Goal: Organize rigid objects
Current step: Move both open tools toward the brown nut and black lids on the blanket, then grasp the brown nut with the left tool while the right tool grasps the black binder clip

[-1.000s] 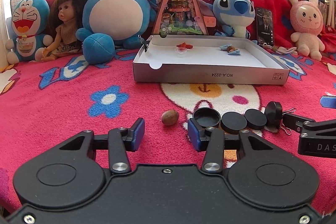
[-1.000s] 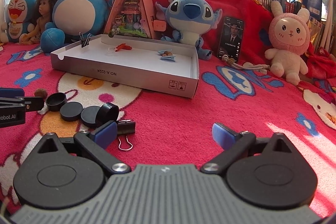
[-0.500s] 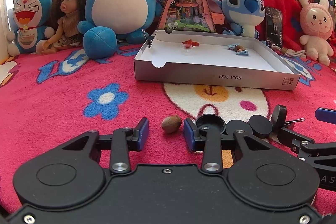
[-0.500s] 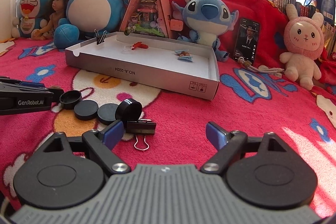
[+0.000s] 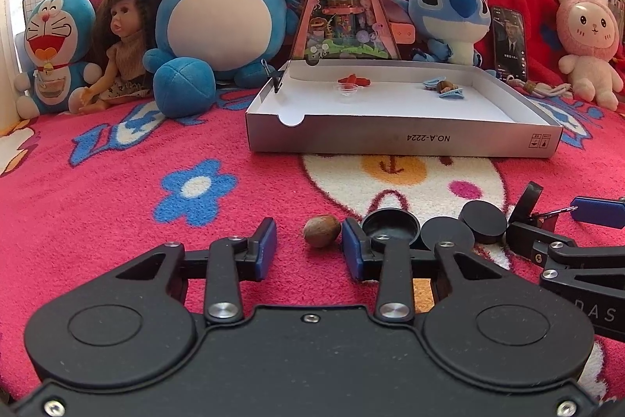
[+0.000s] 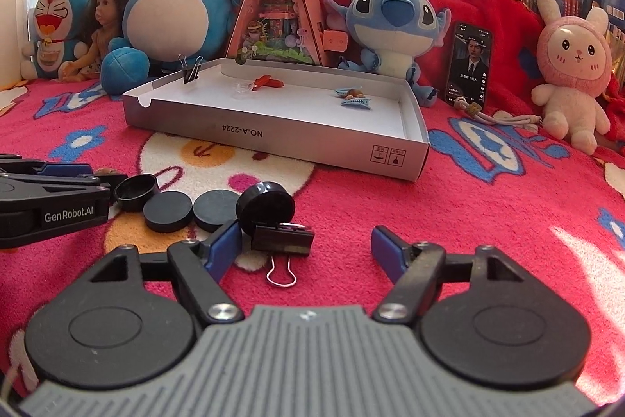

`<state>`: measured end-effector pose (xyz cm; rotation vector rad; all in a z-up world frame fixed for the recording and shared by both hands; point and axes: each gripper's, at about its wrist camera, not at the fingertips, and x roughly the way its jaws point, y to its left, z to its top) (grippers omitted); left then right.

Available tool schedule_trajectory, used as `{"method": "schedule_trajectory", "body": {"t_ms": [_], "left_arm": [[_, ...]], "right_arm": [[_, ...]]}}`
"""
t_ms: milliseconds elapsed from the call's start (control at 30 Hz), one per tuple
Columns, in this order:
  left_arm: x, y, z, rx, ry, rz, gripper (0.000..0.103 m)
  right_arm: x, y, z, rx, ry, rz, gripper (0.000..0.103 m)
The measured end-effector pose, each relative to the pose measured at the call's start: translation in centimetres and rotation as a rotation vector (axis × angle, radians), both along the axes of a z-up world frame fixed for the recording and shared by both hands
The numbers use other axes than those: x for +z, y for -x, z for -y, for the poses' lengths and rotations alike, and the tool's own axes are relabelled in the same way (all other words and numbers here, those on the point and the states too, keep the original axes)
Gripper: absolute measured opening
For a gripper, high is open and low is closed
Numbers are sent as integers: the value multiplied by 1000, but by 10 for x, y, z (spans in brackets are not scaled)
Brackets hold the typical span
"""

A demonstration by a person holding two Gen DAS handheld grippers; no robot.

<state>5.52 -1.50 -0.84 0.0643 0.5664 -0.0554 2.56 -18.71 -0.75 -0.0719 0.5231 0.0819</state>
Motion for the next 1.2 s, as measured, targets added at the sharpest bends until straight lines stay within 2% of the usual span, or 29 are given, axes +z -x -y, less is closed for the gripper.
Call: {"method": "schedule_trajectory", "body": {"t_ms": [200,400,533,900,1200], "left_arm": [[1,-1,-2,-7,7,-1,35],[3,2,3,-25,-5,8,20],[3,4,5,-26,-15,16,19],[7,7,3,-20,-16,32,19],[9,8,4,-28,-15,33,19]], "right_arm": [[-1,3,4,-14,-32,24,66],[-1,4,4,-20,-38,31,53],[-1,5,7,-32,-57,38,40],[-1,5,7,-26,-61,35,40],[2,5,3,-9,-34,46,45]]}}
